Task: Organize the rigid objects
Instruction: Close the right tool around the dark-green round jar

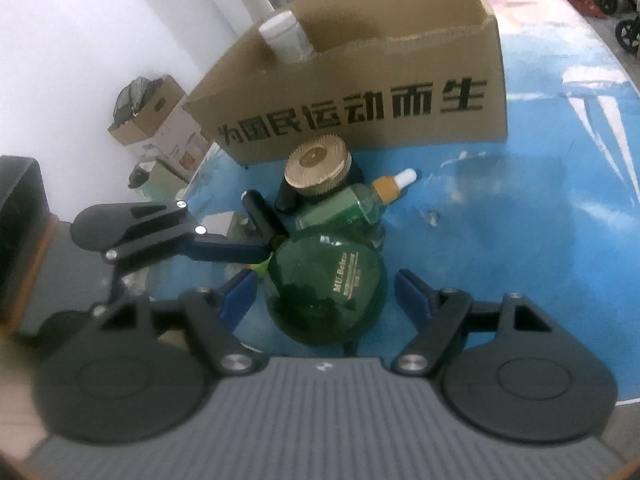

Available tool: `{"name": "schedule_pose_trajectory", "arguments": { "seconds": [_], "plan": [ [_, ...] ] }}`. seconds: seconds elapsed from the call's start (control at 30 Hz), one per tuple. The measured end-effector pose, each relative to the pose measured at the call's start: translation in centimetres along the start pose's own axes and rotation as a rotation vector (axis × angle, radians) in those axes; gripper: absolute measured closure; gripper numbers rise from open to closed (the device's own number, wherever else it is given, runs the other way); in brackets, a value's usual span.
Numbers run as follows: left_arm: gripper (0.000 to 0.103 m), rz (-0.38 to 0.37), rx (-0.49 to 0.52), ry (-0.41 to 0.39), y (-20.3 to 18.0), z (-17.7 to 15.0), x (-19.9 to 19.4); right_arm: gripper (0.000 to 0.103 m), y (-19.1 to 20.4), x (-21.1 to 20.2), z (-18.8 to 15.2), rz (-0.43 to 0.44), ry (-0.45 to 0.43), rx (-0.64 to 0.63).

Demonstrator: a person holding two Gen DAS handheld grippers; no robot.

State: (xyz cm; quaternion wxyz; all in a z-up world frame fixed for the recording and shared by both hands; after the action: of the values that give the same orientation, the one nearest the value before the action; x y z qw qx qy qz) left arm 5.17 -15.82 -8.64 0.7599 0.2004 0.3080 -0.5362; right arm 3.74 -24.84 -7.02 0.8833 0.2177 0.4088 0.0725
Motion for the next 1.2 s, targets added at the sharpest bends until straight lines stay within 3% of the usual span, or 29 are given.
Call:
{"name": "schedule_pose_trajectory", "arguments": {
  "seconds": [0.3, 1.2],
  "plan": [
    [0.032, 0.001, -0.013, 0.026, 0.6, -0.2, 1.0, 0.029, -0.5, 1.2, -0.7, 0.013, 0.045, 0.035],
    [0.027, -0.031, 0.002, 0.018, 0.4, 0.5, 2.9, 0.028, -1.6, 0.8, -0.8, 0.014, 0.053, 0.086]
  ]
}}
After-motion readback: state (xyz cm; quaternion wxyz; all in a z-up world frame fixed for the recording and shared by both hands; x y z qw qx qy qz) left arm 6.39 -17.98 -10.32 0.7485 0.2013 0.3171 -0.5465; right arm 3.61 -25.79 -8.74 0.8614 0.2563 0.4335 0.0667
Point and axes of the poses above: each gripper's, at about its wrist camera, not at the fingertips, and x roughly the way its jaws point, y to its left, z to its top, the point moved 7 cm from there along x, roughly the way its jaws point, and after that the axes turned 7 degrees about -y, right-handed, at the moved point
